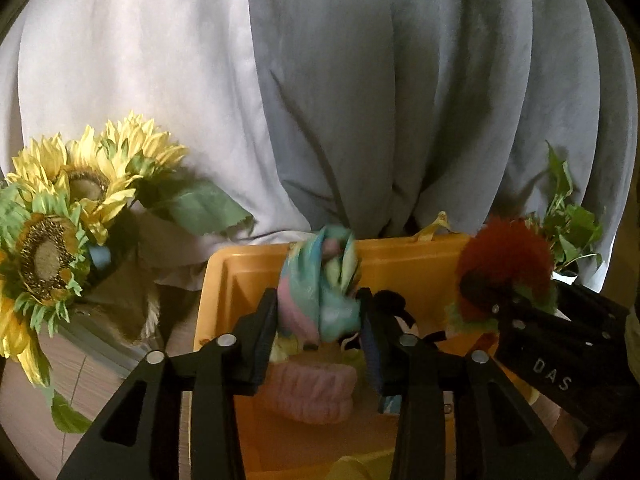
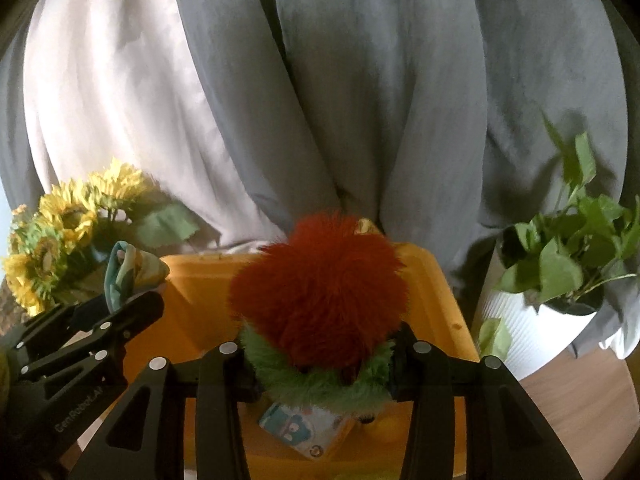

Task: Organize soft objects
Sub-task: 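Open both tools to drop the scarf and pompom plush into the crate, then move both tools back toward the white cloth and pink sponge on the table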

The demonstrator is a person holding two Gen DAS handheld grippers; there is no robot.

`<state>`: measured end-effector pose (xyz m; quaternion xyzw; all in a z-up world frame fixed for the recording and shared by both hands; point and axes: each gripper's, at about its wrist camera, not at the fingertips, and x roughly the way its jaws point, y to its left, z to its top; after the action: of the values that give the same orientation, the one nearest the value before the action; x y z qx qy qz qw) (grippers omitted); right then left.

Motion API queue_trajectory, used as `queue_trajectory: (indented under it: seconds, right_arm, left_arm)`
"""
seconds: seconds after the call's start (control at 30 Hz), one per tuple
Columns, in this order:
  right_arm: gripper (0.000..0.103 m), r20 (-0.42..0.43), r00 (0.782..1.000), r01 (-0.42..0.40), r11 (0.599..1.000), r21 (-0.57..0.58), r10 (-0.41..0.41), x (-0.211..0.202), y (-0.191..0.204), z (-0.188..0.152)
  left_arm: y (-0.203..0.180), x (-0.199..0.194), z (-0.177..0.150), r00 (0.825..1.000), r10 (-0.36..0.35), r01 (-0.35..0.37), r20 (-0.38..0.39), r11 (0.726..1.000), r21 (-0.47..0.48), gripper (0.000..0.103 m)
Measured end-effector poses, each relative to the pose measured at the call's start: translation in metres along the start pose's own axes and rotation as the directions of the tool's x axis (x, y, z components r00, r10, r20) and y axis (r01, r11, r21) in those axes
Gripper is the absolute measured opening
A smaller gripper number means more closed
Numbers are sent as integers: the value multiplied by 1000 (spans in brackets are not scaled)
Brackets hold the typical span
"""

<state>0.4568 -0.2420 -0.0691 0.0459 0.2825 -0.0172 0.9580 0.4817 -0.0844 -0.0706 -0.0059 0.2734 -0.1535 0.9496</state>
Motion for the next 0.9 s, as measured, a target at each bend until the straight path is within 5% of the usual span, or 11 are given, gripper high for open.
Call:
queue_trajectory:
  seconds: [0.1, 0.33, 0.9]
  right_arm:
    - [69, -15, 1000, -5, 1000, 16, 5, 5, -1, -1]
    - [70, 8, 1000, 25, 999, 29, -25, 0, -7, 1]
    - [71, 110, 993, 49, 998, 28, -52, -66, -5, -2]
  left_arm:
    - [0, 0, -1, 1000, 6, -6, 6, 1000, 7, 51]
    - [0, -7, -1, 999, 33, -33, 14, 999, 12, 67]
    - [-6, -76, -6, 994, 52, -55, 99, 998, 30, 71]
